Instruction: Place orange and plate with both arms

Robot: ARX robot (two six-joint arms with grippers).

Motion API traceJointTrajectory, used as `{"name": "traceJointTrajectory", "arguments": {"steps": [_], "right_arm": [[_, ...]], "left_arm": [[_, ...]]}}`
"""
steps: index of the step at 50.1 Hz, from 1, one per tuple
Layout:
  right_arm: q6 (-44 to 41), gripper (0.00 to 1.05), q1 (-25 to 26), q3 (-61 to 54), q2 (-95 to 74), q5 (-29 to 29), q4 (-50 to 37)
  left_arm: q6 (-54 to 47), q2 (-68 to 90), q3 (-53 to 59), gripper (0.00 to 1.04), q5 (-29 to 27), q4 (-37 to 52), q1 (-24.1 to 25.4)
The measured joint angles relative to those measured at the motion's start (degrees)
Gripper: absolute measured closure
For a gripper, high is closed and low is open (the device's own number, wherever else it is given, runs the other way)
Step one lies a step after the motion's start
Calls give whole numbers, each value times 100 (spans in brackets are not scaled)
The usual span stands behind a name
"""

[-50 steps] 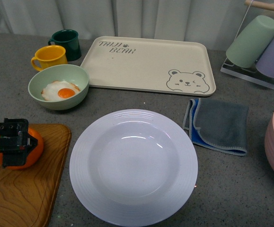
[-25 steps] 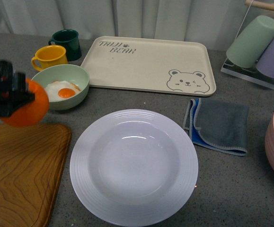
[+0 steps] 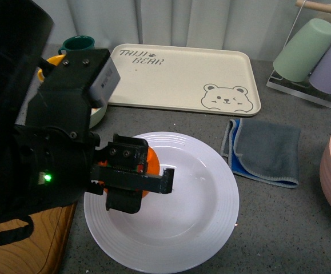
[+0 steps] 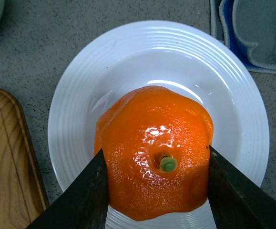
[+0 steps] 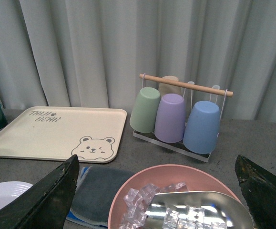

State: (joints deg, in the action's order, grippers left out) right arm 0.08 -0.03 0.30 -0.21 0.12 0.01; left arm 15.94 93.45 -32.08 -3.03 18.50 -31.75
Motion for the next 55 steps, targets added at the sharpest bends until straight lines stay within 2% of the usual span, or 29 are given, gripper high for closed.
{"name": "traceJointTrajectory", "arguments": {"steps": [6, 18, 21, 32, 37, 43, 47, 50, 55], "right_arm": [[0, 9, 0, 0, 0, 0, 0], [0, 9, 0, 0, 0, 0, 0], [0, 9, 0, 0, 0, 0, 0], [0, 9, 0, 0, 0, 0, 0], [0, 9, 0, 0, 0, -2, 0], [0, 9, 0, 0, 0, -2, 0], [0, 9, -2, 0, 0, 0, 0], [0, 9, 0, 0, 0, 7, 0], [0, 9, 0, 0, 0, -2, 0]], "left_arm": [[70, 684, -197, 57, -13, 256, -186], [199, 1373, -525, 57, -28, 466, -212], [223, 1403, -551, 46, -42, 448, -203], [219, 1322, -566, 15, -136, 354, -168], [214, 1119, -529, 5, -238, 308, -149], [201, 852, -433, 7, -387, 369, -142], [-79, 984, -166, 16, -1086, 1416, -168], [-522, 1200, 295, 27, -1676, 2553, -118], [-933, 1193, 962, 42, -2186, 3757, 129]]}}
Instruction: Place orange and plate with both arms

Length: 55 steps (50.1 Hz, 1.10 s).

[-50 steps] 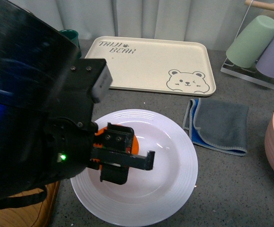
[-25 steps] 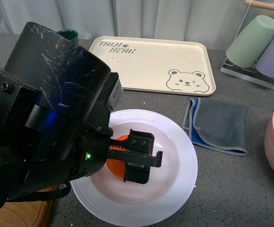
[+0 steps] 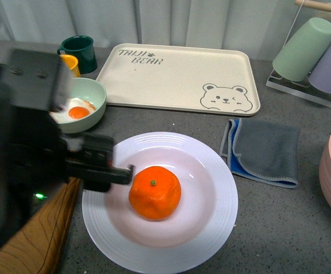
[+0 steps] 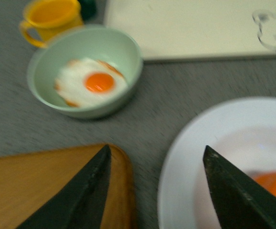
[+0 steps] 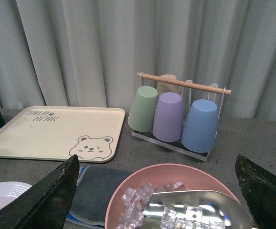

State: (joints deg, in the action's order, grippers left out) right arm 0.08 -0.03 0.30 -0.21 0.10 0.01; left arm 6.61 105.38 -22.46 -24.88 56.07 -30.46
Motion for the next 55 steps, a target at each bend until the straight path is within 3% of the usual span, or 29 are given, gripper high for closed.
{"name": "traceJointTrajectory", "arguments": {"steps": [7, 13, 36, 44, 49, 55], "right_arm": [[2, 9, 0, 0, 0, 0, 0], [0, 9, 0, 0, 0, 2, 0], [0, 9, 0, 0, 0, 0, 0], [2, 9, 0, 0, 0, 0, 0], [0, 9, 0, 0, 0, 2, 0], [0, 9, 0, 0, 0, 0, 0]], "left_arm": [[-409, -890, 999, 76, 197, 1932, 625], [-540, -1956, 1716, 100, 748, 2138, 1213], [-614, -5226, 2142, 101, 1709, -323, 2218], [-616, -6511, 2131, 101, 1899, -1731, 2433], [-621, -7018, 2131, 101, 2411, -2155, 2835], [-619, -7436, 2131, 101, 2452, -2551, 3021]]}}
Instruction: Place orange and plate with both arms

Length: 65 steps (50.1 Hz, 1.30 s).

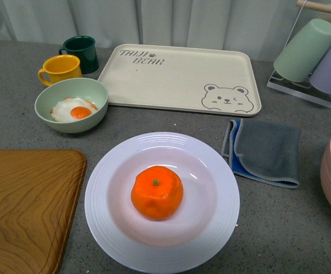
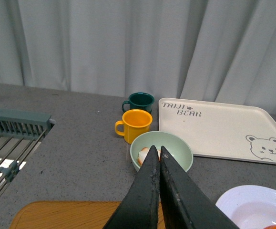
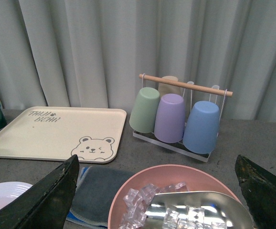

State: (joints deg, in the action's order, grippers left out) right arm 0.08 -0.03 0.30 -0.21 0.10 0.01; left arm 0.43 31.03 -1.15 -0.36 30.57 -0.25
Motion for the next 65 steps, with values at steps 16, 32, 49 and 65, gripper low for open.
{"name": "traceJointTrajectory", "arguments": {"steps": [16, 32, 49, 65], "right_arm": [[0, 9, 0, 0, 0, 0, 0], [0, 9, 0, 0, 0, 2, 0], [0, 9, 0, 0, 0, 2, 0], [0, 9, 0, 0, 0, 2, 0]], "left_arm": [[0, -1104, 2, 101, 33, -1045, 11], [0, -1670, 2, 101, 33, -1596, 11], [0, -2240, 0, 101, 33, -2181, 11], [0, -3075, 0, 85, 37, -3045, 11]]}}
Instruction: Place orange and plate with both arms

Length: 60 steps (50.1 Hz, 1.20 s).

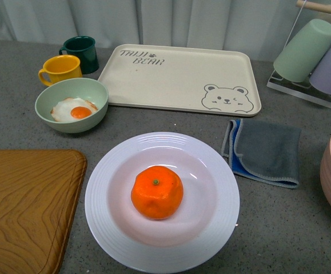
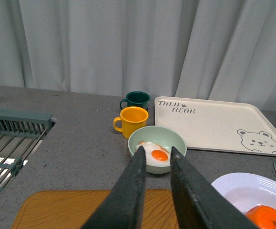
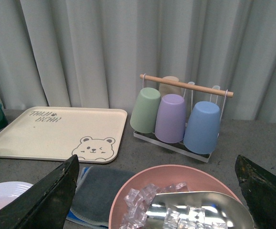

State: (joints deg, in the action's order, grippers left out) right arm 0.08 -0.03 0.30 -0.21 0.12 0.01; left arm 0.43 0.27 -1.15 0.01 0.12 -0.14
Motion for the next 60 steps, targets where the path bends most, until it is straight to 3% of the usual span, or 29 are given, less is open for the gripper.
{"name": "traceJointTrajectory", "arguments": {"steps": [15, 20, 26, 37, 43, 60], "right_arm": [[2, 9, 0, 0, 0, -2, 0], [387, 9, -334, 409, -748, -772, 927], [708, 9, -525, 470, -1961, -289, 621], [1504, 9, -1064, 761, -4603, 973, -1014], [1893, 9, -1294, 1082, -5643, 1473, -1405], [2852, 9, -1366, 1510, -8107, 3021, -2334]], "left_arm": [[0, -2, 0, 24, 0, 0, 0], [0, -2, 0, 6, -2, 0, 0], [-15, -4, 0, 7, -2, -2, 0], [-15, -4, 0, 7, -2, -2, 0], [-15, -4, 0, 7, -2, -2, 0], [-15, -4, 0, 7, -2, -4, 0]]}}
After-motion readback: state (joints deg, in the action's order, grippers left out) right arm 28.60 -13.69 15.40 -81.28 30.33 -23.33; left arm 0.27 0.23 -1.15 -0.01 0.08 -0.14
